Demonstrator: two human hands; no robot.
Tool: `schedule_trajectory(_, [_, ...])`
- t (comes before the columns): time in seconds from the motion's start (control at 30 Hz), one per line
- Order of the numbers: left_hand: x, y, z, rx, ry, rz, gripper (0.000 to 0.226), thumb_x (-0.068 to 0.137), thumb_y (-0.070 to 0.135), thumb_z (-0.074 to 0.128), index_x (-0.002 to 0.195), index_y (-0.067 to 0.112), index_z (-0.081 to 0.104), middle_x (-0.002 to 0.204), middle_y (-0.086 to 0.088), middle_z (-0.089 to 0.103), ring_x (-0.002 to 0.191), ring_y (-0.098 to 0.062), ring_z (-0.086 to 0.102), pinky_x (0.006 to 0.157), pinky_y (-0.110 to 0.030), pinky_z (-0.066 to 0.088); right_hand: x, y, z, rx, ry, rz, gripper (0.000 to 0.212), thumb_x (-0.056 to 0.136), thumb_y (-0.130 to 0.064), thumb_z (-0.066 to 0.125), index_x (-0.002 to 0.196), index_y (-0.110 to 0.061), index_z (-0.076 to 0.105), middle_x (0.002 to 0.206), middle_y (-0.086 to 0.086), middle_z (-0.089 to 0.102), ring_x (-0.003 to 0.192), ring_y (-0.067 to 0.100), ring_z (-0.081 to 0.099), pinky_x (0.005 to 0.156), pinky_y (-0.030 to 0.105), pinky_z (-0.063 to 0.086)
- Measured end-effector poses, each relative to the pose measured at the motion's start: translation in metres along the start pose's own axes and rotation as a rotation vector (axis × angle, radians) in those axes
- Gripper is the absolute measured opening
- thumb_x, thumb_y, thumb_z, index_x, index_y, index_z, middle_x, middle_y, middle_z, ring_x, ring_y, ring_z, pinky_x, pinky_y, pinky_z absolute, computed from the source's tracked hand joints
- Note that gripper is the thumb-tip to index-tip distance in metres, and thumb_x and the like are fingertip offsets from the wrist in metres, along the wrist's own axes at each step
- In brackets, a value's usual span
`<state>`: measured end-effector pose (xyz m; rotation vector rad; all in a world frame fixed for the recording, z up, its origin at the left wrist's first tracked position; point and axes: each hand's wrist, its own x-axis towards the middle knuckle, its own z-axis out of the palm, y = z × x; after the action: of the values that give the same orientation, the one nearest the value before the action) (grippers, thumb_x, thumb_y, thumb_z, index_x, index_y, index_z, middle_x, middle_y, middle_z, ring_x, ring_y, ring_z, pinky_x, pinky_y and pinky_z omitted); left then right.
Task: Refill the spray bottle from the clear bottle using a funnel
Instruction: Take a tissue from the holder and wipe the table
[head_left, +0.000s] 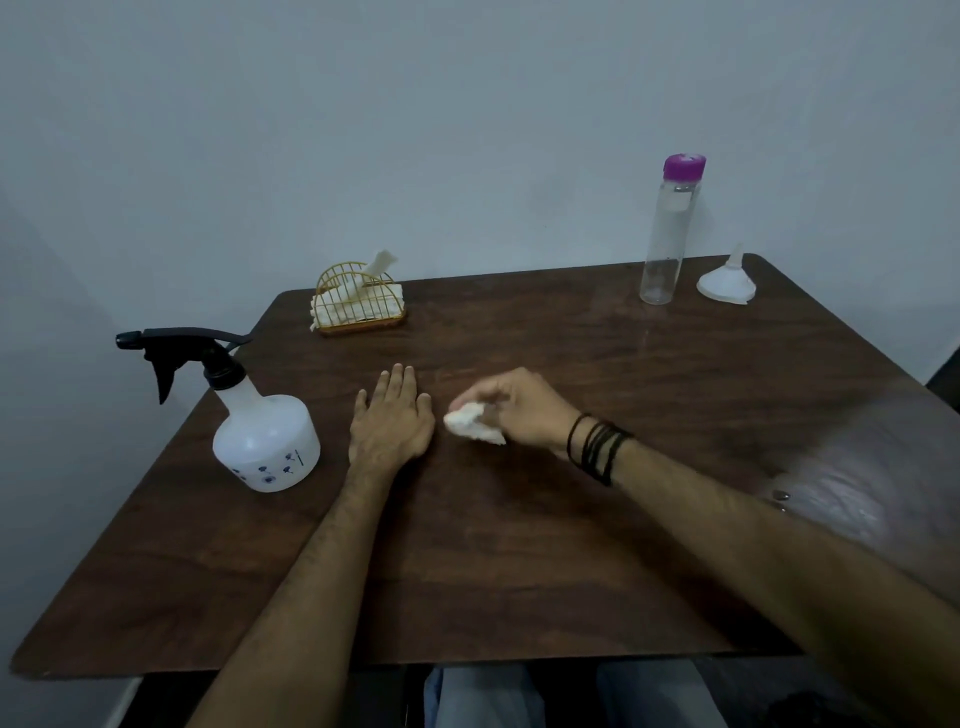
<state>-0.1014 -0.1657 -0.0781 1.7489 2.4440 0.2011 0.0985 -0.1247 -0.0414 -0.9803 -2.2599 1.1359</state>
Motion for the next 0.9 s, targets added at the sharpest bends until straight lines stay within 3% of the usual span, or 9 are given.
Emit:
schedule_trajectory(0.07, [-0.001, 0.000, -0.001, 0.004, 0.000, 0.001, 0.061, 0.106, 0.041, 0.017, 0.161, 0.016, 0.008, 0.169, -0.002, 0.004, 0.156, -0.017, 0.003, 0.126, -0.047, 0.003, 0.015, 0.006, -0.014, 0.147, 0.135, 0.118, 0.019, 0.087, -0.011, 0.073, 0.104, -0.020, 0.077, 0.098, -0.003, 0.075, 0.095, 0.011, 0.069, 0.083, 0.026, 0.058])
schedule_trajectory(0.17, [-0.002, 0.001, -0.002, 0.002, 0.004, -0.003, 0.061, 0.106, 0.041, 0.016, 0.161, 0.016, 0.008, 0.169, -0.001, 0.004, 0.156, -0.017, 0.003, 0.126, -0.046, 0.003, 0.026, 0.027, -0.027, -0.202, 0.307, 0.127, 0.021, 0.080, -0.009, 0.073, 0.092, -0.026, 0.072, 0.087, -0.005, 0.069, 0.084, 0.014, 0.066, 0.067, 0.024, 0.051])
schedule_trajectory(0.23, [-0.002, 0.002, -0.001, 0.004, -0.002, -0.007, 0.061, 0.106, 0.041, 0.016, 0.161, 0.016, 0.007, 0.169, -0.001, 0.003, 0.156, -0.016, 0.002, 0.126, -0.046, 0.003, 0.028, 0.037, -0.028, -0.399, 0.330, 0.099, 0.022, 0.080, -0.007, 0.068, 0.086, -0.028, 0.073, 0.093, 0.000, 0.072, 0.091, 0.020, 0.063, 0.071, 0.029, 0.052])
schedule_trajectory(0.3, [-0.001, 0.001, -0.001, 0.006, -0.007, -0.012, 0.061, 0.106, 0.042, 0.015, 0.161, 0.016, 0.007, 0.169, 0.000, 0.003, 0.156, -0.016, 0.002, 0.126, -0.046, 0.003, 0.029, 0.038, -0.026, -0.560, 0.280, 0.023, 0.013, 0.089, -0.015, 0.065, 0.088, -0.018, 0.078, 0.097, 0.009, 0.073, 0.096, 0.027, 0.065, 0.078, 0.036, 0.055])
schedule_trajectory(0.37, [-0.001, 0.002, -0.001, 0.000, -0.015, -0.013, 0.061, 0.106, 0.042, 0.015, 0.161, 0.017, 0.006, 0.169, 0.000, 0.002, 0.156, -0.016, 0.001, 0.126, -0.046, 0.002, 0.029, 0.035, -0.021, -0.668, 0.214, -0.022, 0.026, 0.096, -0.025, 0.056, 0.097, -0.010, 0.077, 0.102, 0.013, 0.070, 0.098, 0.033, 0.065, 0.081, 0.040, 0.055])
schedule_trajectory(0.5, [0.000, 0.002, 0.000, 0.003, -0.007, -0.021, 0.061, 0.107, 0.042, 0.016, 0.161, 0.016, 0.006, 0.169, -0.001, 0.002, 0.156, -0.016, 0.001, 0.126, -0.046, 0.002, 0.017, 0.019, -0.015, -0.690, 0.184, -0.034, 0.041, 0.096, -0.040, 0.055, 0.115, -0.007, 0.072, 0.111, 0.010, 0.065, 0.105, 0.029, 0.061, 0.088, 0.038, 0.052])
schedule_trajectory(0.7, [0.003, 0.001, 0.004, 0.008, 0.015, -0.015, 0.061, 0.107, 0.040, 0.016, 0.161, 0.015, 0.006, 0.169, -0.002, 0.002, 0.156, -0.017, 0.001, 0.126, -0.046, 0.003, -0.002, 0.001, 0.017, -0.566, 0.044, -0.212, 0.024, 0.097, -0.019, 0.059, 0.115, -0.015, 0.074, 0.116, 0.003, 0.071, 0.111, 0.022, 0.063, 0.098, 0.036, 0.049])
schedule_trajectory(0.9, [0.002, -0.001, 0.003, 0.016, 0.027, 0.002, 0.060, 0.107, 0.040, 0.016, 0.161, 0.016, 0.007, 0.169, -0.001, 0.003, 0.156, -0.016, 0.002, 0.125, -0.046, 0.003, 0.083, 0.009, 0.000, -0.579, 0.144, -0.072, 0.021, 0.095, -0.013, 0.064, 0.112, -0.013, 0.075, 0.119, 0.007, 0.065, 0.110, 0.027, 0.064, 0.096, 0.036, 0.053])
